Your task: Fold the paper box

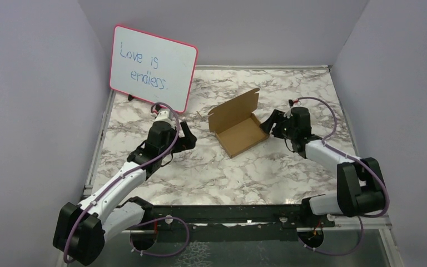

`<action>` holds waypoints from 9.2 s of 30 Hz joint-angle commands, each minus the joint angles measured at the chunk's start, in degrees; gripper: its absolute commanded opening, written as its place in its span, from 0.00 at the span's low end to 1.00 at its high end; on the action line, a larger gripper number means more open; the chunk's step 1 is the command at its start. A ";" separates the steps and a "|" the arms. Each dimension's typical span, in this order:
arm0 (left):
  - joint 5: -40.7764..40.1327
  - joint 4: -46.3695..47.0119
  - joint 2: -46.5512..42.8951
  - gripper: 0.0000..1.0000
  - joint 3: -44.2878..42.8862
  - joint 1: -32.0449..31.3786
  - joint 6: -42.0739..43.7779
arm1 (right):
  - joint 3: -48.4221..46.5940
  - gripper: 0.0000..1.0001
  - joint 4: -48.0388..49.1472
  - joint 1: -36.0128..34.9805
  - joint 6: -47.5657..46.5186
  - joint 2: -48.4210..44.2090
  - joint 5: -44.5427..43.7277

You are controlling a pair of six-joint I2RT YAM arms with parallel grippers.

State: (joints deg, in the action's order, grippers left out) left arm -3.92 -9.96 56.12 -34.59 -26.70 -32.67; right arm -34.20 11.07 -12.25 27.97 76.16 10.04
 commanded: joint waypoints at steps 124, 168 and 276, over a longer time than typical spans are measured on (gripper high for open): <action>51.82 -27.83 49.63 0.11 -61.93 14.74 67.27 | -48.06 0.01 -43.24 -5.77 -51.21 17.65 21.73; 12.58 -15.73 36.40 0.00 -47.62 5.41 21.91 | -33.24 0.01 -26.32 -13.82 -26.73 4.74 -4.60; 51.18 -12.63 44.97 0.57 -44.44 22.66 61.10 | -48.81 0.49 -21.57 -3.85 -56.72 32.48 36.79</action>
State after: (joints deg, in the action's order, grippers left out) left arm 43.09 -21.08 100.05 -76.29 -4.23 26.44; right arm -81.19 -9.28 -16.10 -27.40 106.91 43.22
